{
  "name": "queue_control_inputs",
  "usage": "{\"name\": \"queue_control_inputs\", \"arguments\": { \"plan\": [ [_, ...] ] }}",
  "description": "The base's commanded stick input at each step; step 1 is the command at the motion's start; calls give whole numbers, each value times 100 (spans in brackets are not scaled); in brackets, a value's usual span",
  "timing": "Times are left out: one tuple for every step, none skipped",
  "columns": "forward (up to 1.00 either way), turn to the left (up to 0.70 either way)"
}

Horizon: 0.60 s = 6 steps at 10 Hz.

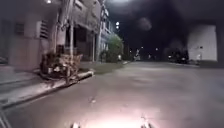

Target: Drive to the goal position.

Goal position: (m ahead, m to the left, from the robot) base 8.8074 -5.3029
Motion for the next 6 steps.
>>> {"name": "queue_control_inputs", "arguments": {
  "plan": [
    [70, 0],
    [70, 0],
    [70, 0],
    [70, -22],
    [70, -35],
    [70, -17]
  ]
}}
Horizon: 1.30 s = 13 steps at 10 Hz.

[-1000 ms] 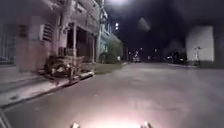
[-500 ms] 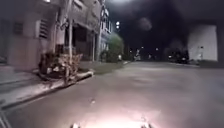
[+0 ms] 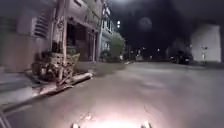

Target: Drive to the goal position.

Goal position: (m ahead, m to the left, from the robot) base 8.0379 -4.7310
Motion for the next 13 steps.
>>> {"name": "queue_control_inputs", "arguments": {
  "plan": [
    [70, 0],
    [70, 0],
    [70, 0],
    [70, 0],
    [70, 0],
    [70, 0],
    [70, 0],
    [70, 0],
    [70, 0],
    [70, 0],
    [70, 0],
    [70, 0],
    [70, 0]
  ]
}}
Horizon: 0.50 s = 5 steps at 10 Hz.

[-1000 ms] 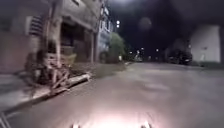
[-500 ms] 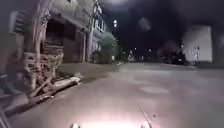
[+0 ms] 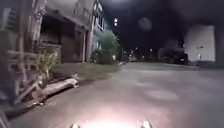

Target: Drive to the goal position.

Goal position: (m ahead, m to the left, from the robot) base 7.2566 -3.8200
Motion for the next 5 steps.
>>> {"name": "queue_control_inputs", "arguments": {
  "plan": [
    [70, 0],
    [70, 0],
    [70, 0],
    [70, 0],
    [70, 0]
  ]
}}
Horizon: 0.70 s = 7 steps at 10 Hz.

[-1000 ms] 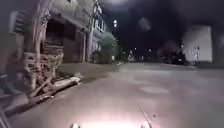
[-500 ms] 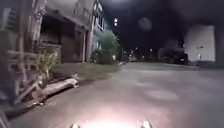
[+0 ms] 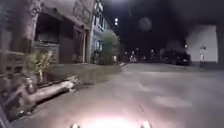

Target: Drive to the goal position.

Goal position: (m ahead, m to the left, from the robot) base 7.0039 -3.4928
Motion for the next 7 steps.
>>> {"name": "queue_control_inputs", "arguments": {
  "plan": [
    [70, -12],
    [70, -30],
    [70, -29],
    [70, -15],
    [70, -5],
    [70, 0],
    [70, 0]
  ]
}}
